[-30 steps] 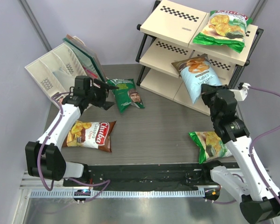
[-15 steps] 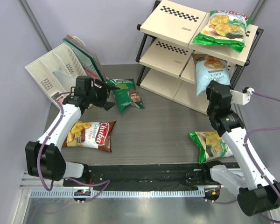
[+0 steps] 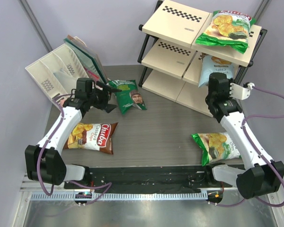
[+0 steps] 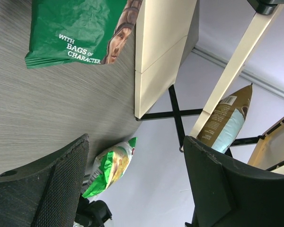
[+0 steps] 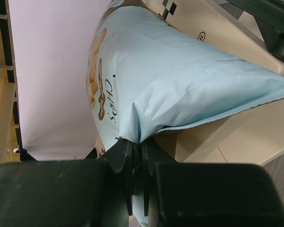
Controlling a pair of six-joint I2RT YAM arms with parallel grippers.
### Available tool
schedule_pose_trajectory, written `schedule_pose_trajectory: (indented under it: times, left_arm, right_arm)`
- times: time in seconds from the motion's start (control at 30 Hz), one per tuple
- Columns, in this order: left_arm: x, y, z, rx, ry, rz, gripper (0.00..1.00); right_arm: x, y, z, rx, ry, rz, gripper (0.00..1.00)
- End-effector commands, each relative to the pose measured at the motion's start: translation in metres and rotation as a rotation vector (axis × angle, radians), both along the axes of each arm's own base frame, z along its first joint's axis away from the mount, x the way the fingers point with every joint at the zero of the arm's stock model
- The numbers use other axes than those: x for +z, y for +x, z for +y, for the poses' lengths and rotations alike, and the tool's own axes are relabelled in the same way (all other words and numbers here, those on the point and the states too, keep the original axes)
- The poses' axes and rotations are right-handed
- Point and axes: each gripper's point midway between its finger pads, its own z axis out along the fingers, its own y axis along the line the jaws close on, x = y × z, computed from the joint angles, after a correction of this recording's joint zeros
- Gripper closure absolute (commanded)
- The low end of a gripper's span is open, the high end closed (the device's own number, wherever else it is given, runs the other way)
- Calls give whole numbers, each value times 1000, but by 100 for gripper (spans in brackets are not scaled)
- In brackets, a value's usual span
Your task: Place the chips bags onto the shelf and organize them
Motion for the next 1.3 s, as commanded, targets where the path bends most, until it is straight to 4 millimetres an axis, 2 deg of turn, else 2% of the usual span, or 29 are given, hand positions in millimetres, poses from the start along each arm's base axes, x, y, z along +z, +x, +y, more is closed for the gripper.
schedule_pose_trajectory:
  times: [0.0,0.03,0.13,0.2,0.23,0.3,0.33,0.4,0.5,0.53,0.6,0.63,0.67,0.77,0.8,1.03,1.17,1.23,1.27]
  left_arm:
    - [7,-2,-2,-21,8,-37,21]
    - [6,-2,-2,-22,8,-36,21]
    - [2,-1,-2,-24,6,-27,21]
    - [1,0,-3,-22,1,-24,21]
    - [1,0,-3,-22,-3,-24,21]
    - [0,0,-3,-20,-6,-20,22]
    - [1,0,-3,-20,-6,-25,22]
    - [5,1,-4,-22,-7,-36,22]
    - [8,2,-2,-25,17,-60,22]
    - [8,3,-1,-28,26,-64,22]
    - [8,4,0,-30,38,-68,22]
    - [9,5,1,-29,45,-70,21]
    - [6,4,2,-30,54,-63,21]
    - [5,7,2,-34,71,-68,21]
    - [3,8,3,-34,81,-68,21]
    - [-8,19,6,-86,178,-66,18]
    - [-10,28,8,-126,242,-83,18]
    - [-25,31,11,-166,305,-63,16]
    - [-25,35,12,-180,325,-66,16]
  right_arm:
    - [-26,-5,-4,-26,5,100,92]
    - [-28,-5,-3,-22,8,102,86]
    - [-31,3,4,10,27,103,86]
    - [-32,9,10,33,35,110,83]
    - [-33,15,14,53,42,115,70]
    - [-34,19,19,69,50,118,59]
    - [-34,22,21,80,55,120,46]
    - [-32,22,25,102,55,122,35]
    - [-28,11,25,123,57,130,30]
    - [-32,5,25,123,57,146,30]
    - [-24,-7,24,132,67,124,27]
    - [-29,-12,24,138,69,139,26]
    - [-22,-19,26,156,81,121,25]
    - [-22,-32,29,180,105,129,25]
    - [-16,-38,33,207,116,115,25]
    - [-22,-75,49,334,152,169,24]
    - [-25,-85,57,388,160,181,24]
    - [-19,-87,61,422,141,174,25]
    - [-16,-87,65,448,136,171,24]
